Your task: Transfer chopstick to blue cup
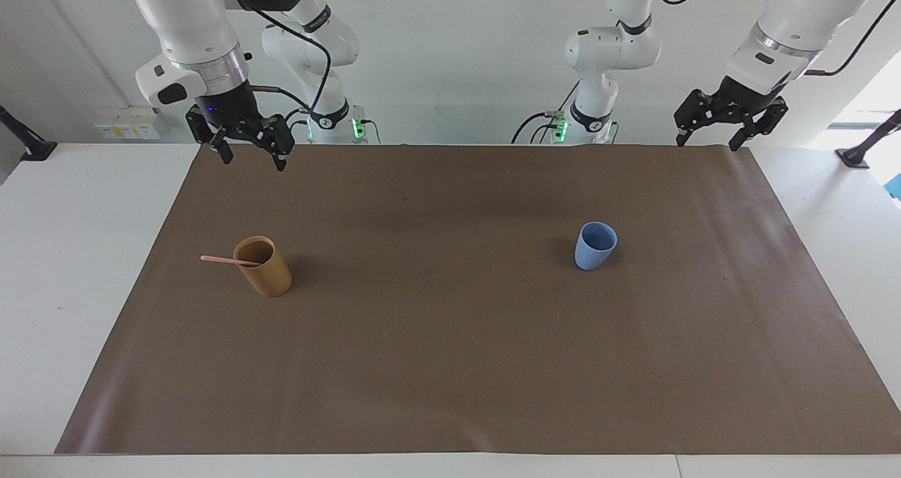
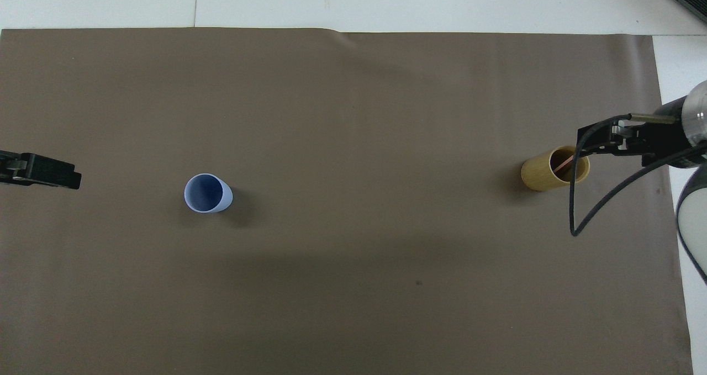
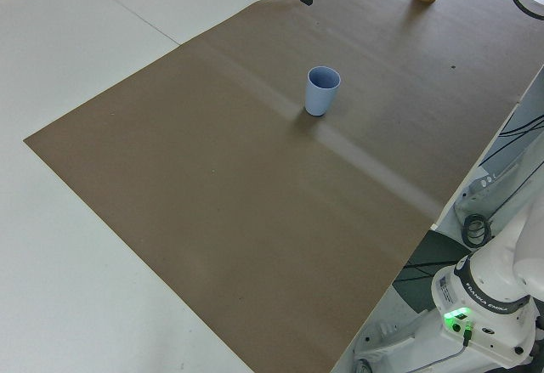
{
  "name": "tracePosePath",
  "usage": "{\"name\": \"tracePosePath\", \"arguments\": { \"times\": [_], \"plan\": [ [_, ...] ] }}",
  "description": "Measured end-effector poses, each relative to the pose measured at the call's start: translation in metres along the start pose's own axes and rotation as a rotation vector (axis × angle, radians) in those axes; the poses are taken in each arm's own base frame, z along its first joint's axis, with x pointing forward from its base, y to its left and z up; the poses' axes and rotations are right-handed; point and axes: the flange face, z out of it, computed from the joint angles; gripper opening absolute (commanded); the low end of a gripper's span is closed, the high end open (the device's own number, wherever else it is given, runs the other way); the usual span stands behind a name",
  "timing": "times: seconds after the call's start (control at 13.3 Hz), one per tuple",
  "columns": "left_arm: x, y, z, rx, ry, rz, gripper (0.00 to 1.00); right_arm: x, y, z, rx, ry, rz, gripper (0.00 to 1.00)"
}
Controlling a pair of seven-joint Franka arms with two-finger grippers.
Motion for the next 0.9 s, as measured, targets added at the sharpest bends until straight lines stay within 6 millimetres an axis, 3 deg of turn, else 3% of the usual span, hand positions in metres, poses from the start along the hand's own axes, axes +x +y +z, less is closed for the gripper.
{"name": "tracePosePath", "arguments": {
  "times": [0.9],
  "plan": [
    [-0.0001, -0.0012, -0.0001, 0.0, 0.0, -0.002, 1.0, 0.0011, 0.005, 0.0004, -0.001, -0.001, 0.009, 1.0]
  ]
}}
